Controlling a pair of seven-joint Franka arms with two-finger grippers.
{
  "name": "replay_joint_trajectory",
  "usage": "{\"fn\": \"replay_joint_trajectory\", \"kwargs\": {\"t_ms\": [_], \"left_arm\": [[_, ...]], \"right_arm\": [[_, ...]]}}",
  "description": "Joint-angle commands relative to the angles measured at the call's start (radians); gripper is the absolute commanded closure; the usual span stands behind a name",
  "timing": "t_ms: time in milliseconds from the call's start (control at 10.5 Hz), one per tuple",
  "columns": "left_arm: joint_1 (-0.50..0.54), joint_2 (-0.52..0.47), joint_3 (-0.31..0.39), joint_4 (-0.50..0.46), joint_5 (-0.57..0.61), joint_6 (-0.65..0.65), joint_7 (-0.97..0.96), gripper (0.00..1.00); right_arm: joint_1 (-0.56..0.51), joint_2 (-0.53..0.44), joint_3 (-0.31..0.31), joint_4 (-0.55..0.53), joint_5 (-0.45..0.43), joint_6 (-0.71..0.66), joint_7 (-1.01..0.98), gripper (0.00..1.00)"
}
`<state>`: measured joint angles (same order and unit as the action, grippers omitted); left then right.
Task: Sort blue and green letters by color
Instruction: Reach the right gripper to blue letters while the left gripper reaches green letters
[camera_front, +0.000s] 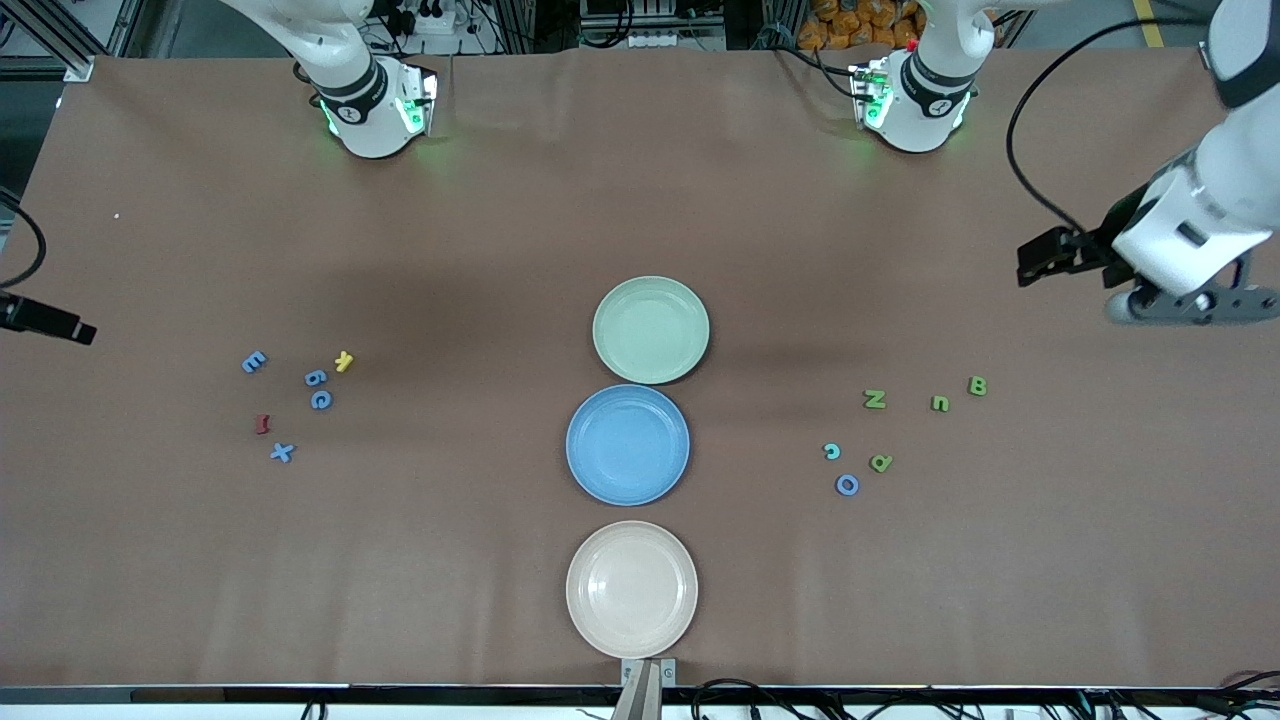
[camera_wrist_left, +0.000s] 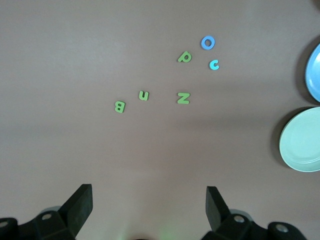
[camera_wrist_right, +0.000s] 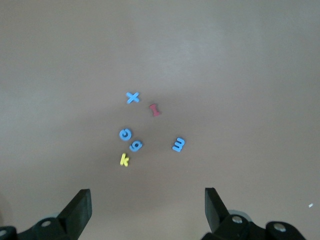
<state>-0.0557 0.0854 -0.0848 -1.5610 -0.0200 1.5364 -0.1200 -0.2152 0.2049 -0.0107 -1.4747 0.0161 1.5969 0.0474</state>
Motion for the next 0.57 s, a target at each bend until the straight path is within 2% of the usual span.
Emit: {"fn": "replay_joint_trajectory", "kwargs": {"t_ms": [0, 190, 474], "left_arm": [[-0.004, 0.066, -0.007, 0.001, -0.023, 0.02, -0.015, 0.0], [-0.004, 0.102, -0.007, -0.004, -0.018, 0.069, -0.029, 0.0], [-0.007, 0.172, -0.009, -0.007, 0.021, 0.158, -0.03, 0.0]], "right_arm": [[-0.045, -0.044, 0.006, -0.246, 0.007, 0.225, 0.278, 0.0], [-0.052, -0.036, 0.003, -0.37, 0.004, 0.389, 0.499, 0.0], [-0.047, 0.014, 0.002, -0.449, -0.002, 0.457, 0.725, 0.0]]}}
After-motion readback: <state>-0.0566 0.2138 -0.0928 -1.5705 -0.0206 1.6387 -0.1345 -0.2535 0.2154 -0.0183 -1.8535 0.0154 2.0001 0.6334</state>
